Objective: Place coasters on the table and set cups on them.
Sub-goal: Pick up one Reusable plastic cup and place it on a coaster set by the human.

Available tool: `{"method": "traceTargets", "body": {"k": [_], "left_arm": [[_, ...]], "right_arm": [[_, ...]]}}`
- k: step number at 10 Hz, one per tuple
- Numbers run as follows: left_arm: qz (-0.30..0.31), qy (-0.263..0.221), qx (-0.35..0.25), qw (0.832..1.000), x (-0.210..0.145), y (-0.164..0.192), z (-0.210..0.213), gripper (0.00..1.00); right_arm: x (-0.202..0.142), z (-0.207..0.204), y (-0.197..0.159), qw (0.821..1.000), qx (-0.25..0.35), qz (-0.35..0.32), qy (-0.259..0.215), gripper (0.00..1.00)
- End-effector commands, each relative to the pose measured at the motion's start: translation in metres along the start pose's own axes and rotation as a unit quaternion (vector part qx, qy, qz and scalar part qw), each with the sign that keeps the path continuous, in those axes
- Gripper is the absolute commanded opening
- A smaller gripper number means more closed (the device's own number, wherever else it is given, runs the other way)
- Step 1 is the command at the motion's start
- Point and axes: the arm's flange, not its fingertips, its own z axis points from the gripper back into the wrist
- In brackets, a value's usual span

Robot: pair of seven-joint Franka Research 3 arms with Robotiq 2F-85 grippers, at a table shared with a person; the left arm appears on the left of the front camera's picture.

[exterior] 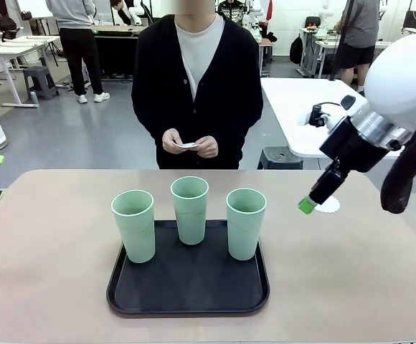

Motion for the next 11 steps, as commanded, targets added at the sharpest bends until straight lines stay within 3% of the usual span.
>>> {"method": "traceTargets", "body": {"k": [1, 4, 5, 6, 8, 9, 11], "left_arm": [[-0.002, -0.003, -0.005, 1.000, -0.001, 0.001, 0.002, 1.00], [-0.002, -0.003, -0.005, 1.000, -0.001, 0.001, 0.002, 1.00], [-0.002, -0.003, -0.005, 1.000, -0.001, 0.001, 0.002, 1.00], [-0.002, -0.003, -0.005, 1.000, -0.001, 0.001, 0.002, 1.00], [-0.002, -0.003, -0.005, 1.000, -0.001, 0.001, 0.002, 1.00], [-0.002, -0.003, -0.005, 1.000, -0.001, 0.001, 0.002, 1.00], [-0.002, -0.003, -0.005, 1.000, -0.001, 0.001, 0.002, 1.00]], "right_arm": [[0.007, 0.002, 0.004, 1.000, 0.004, -0.002, -0.014, 1.00], [0.001, 0.003, 0.000, 1.000, 0.004, 0.002, -0.006, 1.00], [-0.019, 0.013, -0.008, 0.993, 0.023, 0.065, -0.092, 1.00], [-0.037, 0.022, -0.028, 0.981, 0.071, 0.115, -0.137, 1.00], [-0.062, 0.024, -0.071, 0.950, 0.131, 0.216, -0.181, 1.00], [-0.064, 0.011, -0.087, 0.940, 0.164, 0.215, -0.207, 1.00], [-0.072, -0.025, -0.098, 0.921, 0.211, 0.251, -0.210, 1.00]]}}
